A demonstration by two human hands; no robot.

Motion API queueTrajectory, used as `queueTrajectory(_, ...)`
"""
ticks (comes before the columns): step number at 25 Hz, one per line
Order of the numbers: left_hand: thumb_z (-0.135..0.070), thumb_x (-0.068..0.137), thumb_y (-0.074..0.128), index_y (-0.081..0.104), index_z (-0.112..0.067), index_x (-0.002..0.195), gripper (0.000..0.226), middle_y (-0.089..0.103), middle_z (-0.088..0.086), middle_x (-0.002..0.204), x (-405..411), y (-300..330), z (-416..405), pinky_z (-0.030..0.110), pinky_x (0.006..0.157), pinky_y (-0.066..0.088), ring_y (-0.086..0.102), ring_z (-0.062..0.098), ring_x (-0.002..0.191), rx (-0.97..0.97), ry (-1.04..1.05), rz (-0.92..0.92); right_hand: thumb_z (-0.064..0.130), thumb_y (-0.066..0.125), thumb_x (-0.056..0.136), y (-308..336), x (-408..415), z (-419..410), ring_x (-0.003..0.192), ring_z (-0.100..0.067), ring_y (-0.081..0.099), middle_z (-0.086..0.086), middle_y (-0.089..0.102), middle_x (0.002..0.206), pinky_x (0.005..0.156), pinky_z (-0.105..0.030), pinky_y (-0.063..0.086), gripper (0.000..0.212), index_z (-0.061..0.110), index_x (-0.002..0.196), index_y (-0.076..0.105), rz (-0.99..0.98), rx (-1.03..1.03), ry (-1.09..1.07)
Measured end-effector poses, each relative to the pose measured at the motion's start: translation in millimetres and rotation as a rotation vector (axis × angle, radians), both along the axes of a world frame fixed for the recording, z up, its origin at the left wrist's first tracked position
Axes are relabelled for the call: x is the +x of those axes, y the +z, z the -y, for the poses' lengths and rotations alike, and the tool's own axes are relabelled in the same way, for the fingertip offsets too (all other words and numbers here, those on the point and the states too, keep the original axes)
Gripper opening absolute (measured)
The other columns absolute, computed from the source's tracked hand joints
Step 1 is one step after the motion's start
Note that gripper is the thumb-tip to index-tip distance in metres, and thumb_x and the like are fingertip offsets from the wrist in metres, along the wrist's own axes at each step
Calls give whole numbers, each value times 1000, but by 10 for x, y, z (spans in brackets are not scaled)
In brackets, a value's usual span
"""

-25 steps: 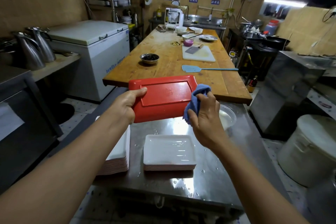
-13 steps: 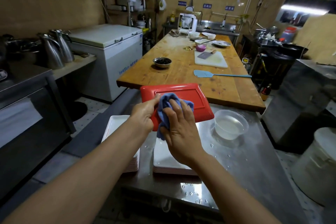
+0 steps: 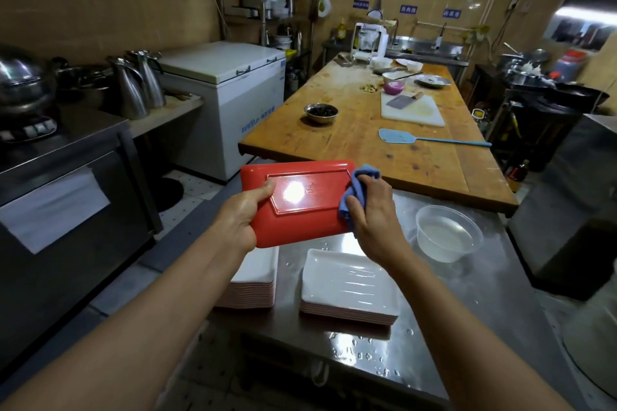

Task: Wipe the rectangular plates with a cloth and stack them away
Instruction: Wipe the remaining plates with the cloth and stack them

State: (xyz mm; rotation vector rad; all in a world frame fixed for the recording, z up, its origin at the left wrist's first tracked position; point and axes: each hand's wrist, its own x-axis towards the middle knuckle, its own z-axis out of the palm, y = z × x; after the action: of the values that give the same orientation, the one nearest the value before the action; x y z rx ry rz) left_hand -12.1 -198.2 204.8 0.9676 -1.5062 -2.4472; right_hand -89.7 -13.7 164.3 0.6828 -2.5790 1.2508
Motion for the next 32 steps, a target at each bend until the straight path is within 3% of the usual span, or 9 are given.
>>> queueTrajectory(5, -23, 80, 70, 61, -17, 90, 15, 70, 11, 83, 176, -50, 261, 37, 59, 52, 67, 28, 73, -63, 22, -46, 19, 42, 98, -97, -59, 61, 78, -13, 53, -2, 58, 95, 59, -19, 35, 7, 21, 103, 47, 123, -90, -49)
queueTrajectory(9, -16, 78, 71, 62, -16, 97, 20, 69, 7, 83, 241, -34, 450, 30, 54, 54, 69, 20, 66, -269, 74, -176, 12, 45, 95, -132, -40, 172, 62, -11, 55, -2, 62, 78, 54, -20, 39, 9, 19, 94, 52, 134, -101, -28)
queueTrajectory(13, -20, 74, 77, 70, -18, 91, 19, 70, 0, 80, 219, -54, 619, 29, 70, 53, 67, 17, 74, -970, 16, -265, 6, 46, 91, -12, 52, 338, 56, -4, 54, -1, 62, 73, 53, -14, 42, 18, 22, 97, 51, 135, -172, 82)
queueTrajectory(17, -30, 76, 76, 70, -15, 89, 20, 66, 0, 80, 241, -272, 598, 28, 62, 43, 58, 16, 69, -1747, -173, -230, 8, 46, 92, -34, 122, 395, 77, -21, 58, -9, 59, 97, 64, -27, 45, 14, 17, 102, 50, 169, -98, 115)
queueTrajectory(19, -26, 77, 75, 69, -12, 87, 19, 66, 5, 82, 270, -441, 582, 33, 59, 47, 61, 24, 73, -1943, -275, -220, 9, 46, 92, -101, 175, 379, 81, -21, 57, -7, 57, 102, 67, -28, 44, 13, 18, 101, 50, 170, -72, 110)
queueTrajectory(21, -16, 71, 79, 68, -8, 80, 16, 64, 9, 76, 315, -584, 571, 36, 50, 50, 63, 30, 70, -2019, -350, -234, 9, 47, 92, -151, 231, 362, 80, -14, 55, -2, 55, 101, 70, -30, 48, 13, 20, 100, 50, 155, -45, 98)
queueTrajectory(24, -2, 54, 84, 63, -8, 61, 24, 55, 6, 58, 387, -755, 528, 26, 32, 37, 57, 25, 52, -2122, -433, -256, 10, 49, 92, -223, 255, 346, 85, -18, 55, -4, 53, 107, 75, -35, 51, 14, 16, 104, 51, 171, -8, 73)
queueTrajectory(29, 6, 46, 81, 55, -10, 52, 31, 49, 4, 51, 468, -990, 518, 21, 31, 27, 49, 22, 45, -2220, -478, -254, 9, 49, 92, -292, 267, 299, 79, -21, 58, -8, 55, 104, 62, -26, 48, 15, 13, 106, 51, 185, -17, 48)
queueTrajectory(32, 7, 43, 82, 53, -10, 50, 35, 47, 3, 50, 487, -1123, 522, 19, 31, 24, 47, 20, 44, -2219, -529, -231, 8, 49, 91, -339, 276, 270, 71, -8, 54, 4, 54, 95, 55, -13, 41, 15, 15, 104, 52, 191, -8, 26)
